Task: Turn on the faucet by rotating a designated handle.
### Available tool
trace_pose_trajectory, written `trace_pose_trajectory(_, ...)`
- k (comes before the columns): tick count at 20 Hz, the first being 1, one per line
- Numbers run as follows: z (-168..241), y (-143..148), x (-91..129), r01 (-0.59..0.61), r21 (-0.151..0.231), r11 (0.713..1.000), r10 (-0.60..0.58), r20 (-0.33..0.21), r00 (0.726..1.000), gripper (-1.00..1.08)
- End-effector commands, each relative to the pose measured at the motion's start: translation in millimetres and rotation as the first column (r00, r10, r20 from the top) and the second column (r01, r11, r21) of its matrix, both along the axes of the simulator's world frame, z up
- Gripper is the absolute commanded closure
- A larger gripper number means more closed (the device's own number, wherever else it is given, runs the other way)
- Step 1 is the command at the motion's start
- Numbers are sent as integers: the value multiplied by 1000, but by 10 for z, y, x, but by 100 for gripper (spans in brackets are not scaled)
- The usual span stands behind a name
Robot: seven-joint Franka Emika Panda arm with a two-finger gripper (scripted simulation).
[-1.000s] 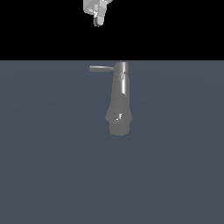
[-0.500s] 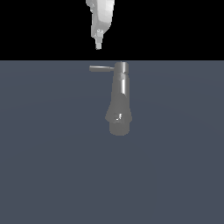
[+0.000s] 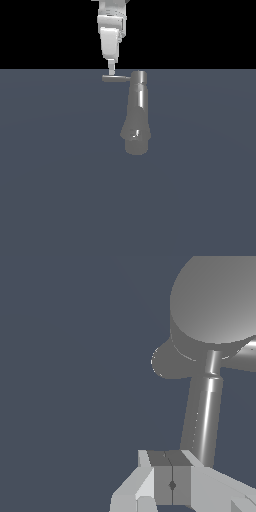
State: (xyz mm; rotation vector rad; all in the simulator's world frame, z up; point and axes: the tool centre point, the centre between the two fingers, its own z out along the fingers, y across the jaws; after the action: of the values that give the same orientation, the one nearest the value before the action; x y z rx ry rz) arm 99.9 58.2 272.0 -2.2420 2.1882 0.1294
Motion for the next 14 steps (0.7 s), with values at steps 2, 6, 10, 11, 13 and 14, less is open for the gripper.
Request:
trace_pose_trajectory(2,-180,30,83,54,-14,998,-54,-7,999,108)
trace_pose_trajectory(6,-300,51,145,93,-25,995,-93,-8,996,108)
trace_pose_trajectory(10,-360,61,175,112,-30,993,-112,-9,994,108)
trace_pose_trajectory(11,-366,62,178,114,-31,993,-114,-9,993,108)
trace_pose_trajectory(13,-368,62,179,115,-31,993,-115,-9,993,108)
trace_pose_trajectory(14,-368,62,179,115,-31,993,-115,-9,993,108)
